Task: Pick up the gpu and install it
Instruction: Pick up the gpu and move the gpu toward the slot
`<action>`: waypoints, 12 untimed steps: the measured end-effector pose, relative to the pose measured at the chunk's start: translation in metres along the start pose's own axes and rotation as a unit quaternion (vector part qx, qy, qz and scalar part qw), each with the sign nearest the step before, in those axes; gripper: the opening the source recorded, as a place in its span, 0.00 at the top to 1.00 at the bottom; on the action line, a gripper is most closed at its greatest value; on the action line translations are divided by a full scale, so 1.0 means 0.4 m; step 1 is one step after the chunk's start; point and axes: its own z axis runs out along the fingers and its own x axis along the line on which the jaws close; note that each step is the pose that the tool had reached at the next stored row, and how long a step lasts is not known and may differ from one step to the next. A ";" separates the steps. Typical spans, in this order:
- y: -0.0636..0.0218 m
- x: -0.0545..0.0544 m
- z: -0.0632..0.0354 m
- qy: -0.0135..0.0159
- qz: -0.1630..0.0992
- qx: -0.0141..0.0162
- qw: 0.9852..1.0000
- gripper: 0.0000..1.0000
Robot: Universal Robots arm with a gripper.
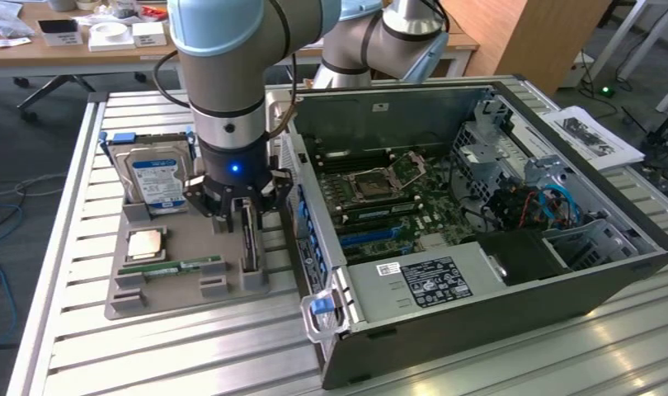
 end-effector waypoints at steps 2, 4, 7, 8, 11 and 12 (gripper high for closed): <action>0.000 -0.002 0.001 0.000 0.000 0.000 1.000 0.53; 0.000 -0.002 0.000 0.000 0.000 0.000 1.000 0.53; 0.000 -0.003 0.001 0.000 0.000 0.000 1.000 0.53; 0.000 -0.003 0.001 0.000 0.000 0.000 1.000 0.53; 0.000 -0.003 0.001 0.000 0.000 0.000 1.000 0.53; 0.000 -0.003 0.001 0.000 0.000 0.000 1.000 0.53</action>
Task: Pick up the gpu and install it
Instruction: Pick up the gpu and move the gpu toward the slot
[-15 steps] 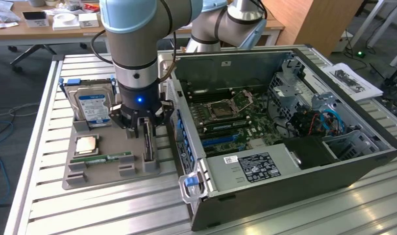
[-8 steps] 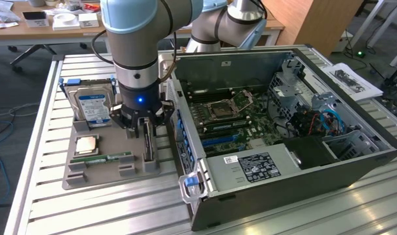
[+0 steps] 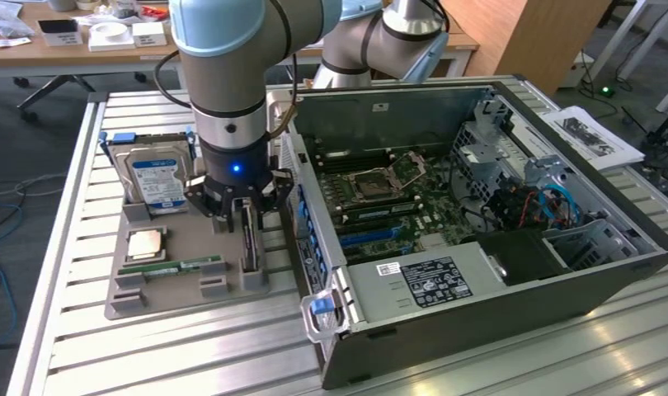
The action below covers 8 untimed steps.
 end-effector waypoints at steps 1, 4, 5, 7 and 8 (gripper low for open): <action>0.000 0.000 0.000 0.000 0.000 0.000 1.000 0.53; 0.000 0.000 0.000 0.000 0.000 0.000 1.000 0.55; 0.000 0.000 0.000 0.000 0.000 0.000 1.000 0.55; 0.000 0.000 0.000 0.000 0.000 0.000 1.000 0.61; 0.000 0.000 0.000 0.000 0.000 0.000 1.000 0.61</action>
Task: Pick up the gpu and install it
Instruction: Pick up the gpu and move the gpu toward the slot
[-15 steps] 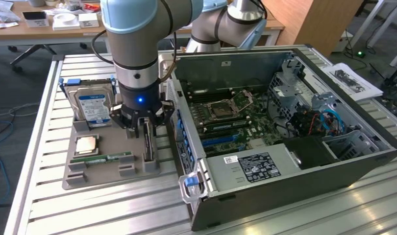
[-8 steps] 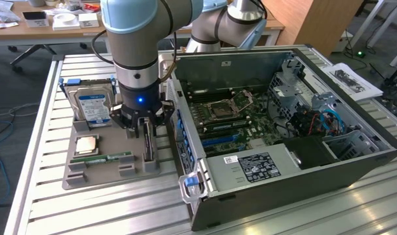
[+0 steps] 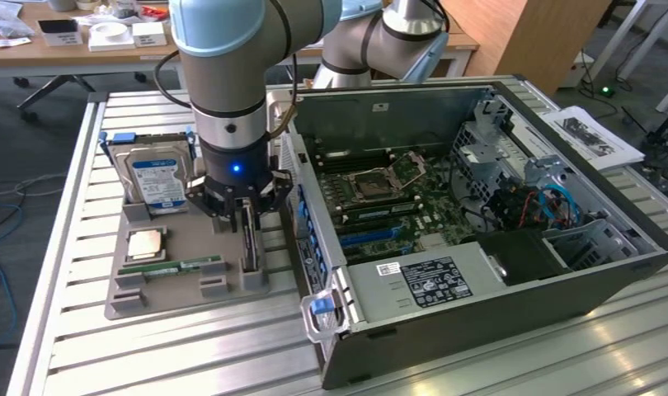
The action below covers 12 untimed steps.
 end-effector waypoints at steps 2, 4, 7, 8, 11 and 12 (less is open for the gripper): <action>0.000 0.000 0.000 0.000 0.000 0.000 1.000 0.61; 0.000 0.000 0.000 0.000 0.000 0.000 1.000 0.61; 0.000 -0.002 0.000 0.000 0.000 0.000 1.000 0.61; 0.000 -0.002 0.000 0.000 0.000 0.000 1.000 0.61; 0.000 -0.002 0.000 0.000 0.000 0.000 1.000 0.61; 0.000 -0.002 0.000 0.000 0.000 0.000 1.000 0.61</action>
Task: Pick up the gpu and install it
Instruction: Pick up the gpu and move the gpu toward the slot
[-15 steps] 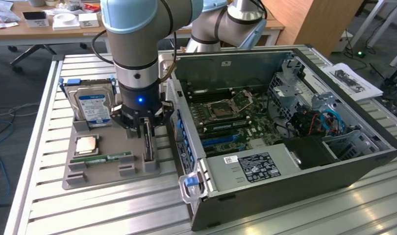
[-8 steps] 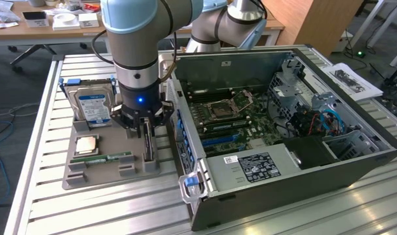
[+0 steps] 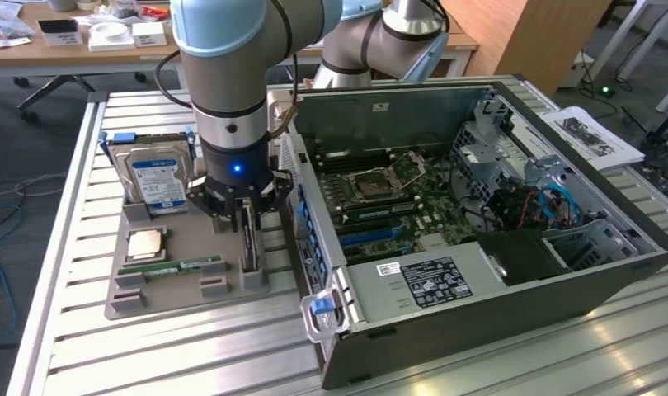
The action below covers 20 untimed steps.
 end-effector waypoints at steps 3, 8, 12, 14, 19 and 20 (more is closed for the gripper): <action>-0.001 0.000 0.000 0.000 0.000 0.000 1.000 0.61; -0.001 -0.002 0.000 0.000 0.000 0.000 1.000 0.61; -0.001 -0.002 0.000 0.000 0.000 0.000 1.000 0.61; -0.001 -0.002 0.000 0.000 0.000 0.000 1.000 0.61; -0.001 -0.002 0.000 0.000 0.000 0.000 1.000 0.61; -0.001 -0.002 0.000 0.000 0.000 0.000 1.000 0.61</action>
